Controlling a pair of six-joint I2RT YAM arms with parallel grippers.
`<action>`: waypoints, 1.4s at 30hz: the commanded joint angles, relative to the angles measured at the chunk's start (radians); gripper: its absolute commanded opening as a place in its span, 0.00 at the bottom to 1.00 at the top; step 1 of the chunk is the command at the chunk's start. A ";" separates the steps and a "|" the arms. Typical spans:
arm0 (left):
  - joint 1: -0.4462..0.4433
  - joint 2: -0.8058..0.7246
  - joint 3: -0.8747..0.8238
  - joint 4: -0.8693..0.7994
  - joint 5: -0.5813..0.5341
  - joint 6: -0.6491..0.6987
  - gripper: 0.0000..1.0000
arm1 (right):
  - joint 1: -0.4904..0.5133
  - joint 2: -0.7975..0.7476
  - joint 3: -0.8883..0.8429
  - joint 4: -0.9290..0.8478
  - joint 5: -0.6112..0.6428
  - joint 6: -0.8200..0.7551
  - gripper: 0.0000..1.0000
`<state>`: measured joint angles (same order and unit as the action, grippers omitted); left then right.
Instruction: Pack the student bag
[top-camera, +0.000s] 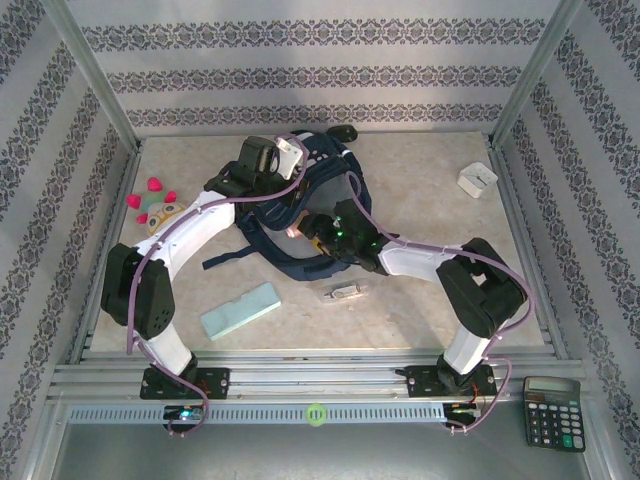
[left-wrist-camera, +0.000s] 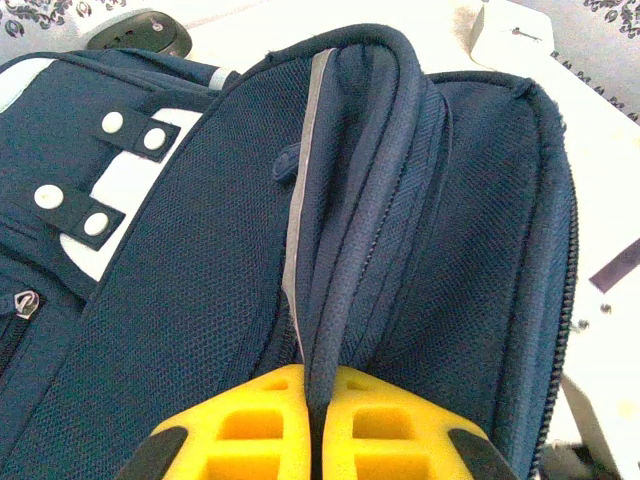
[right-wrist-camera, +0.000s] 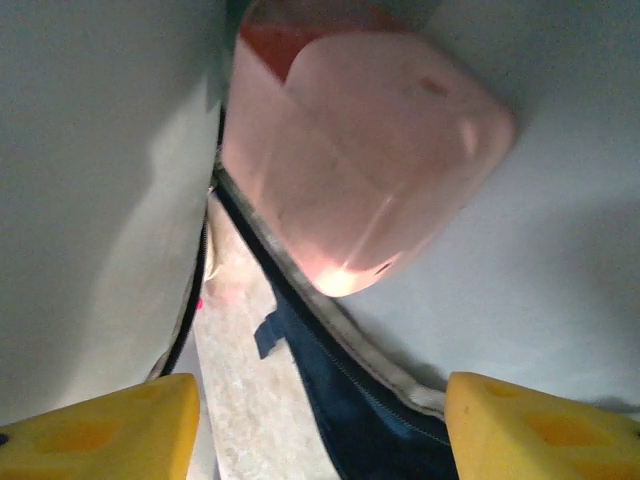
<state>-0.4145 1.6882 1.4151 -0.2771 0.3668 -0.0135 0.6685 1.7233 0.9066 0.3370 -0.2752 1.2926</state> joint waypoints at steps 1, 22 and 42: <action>0.014 -0.059 0.004 0.101 0.031 -0.025 0.03 | 0.025 0.055 0.020 0.086 0.058 0.084 0.61; 0.016 -0.061 0.028 0.123 0.083 -0.072 0.03 | -0.140 0.428 0.439 0.267 0.096 -0.017 0.37; 0.052 -0.099 -0.037 0.034 0.055 -0.055 0.03 | 0.156 -0.292 -0.062 -0.217 0.271 -0.656 0.60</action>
<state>-0.3847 1.6508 1.3823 -0.2470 0.4015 -0.0612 0.7811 1.4750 0.8841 0.2478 -0.0845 0.8364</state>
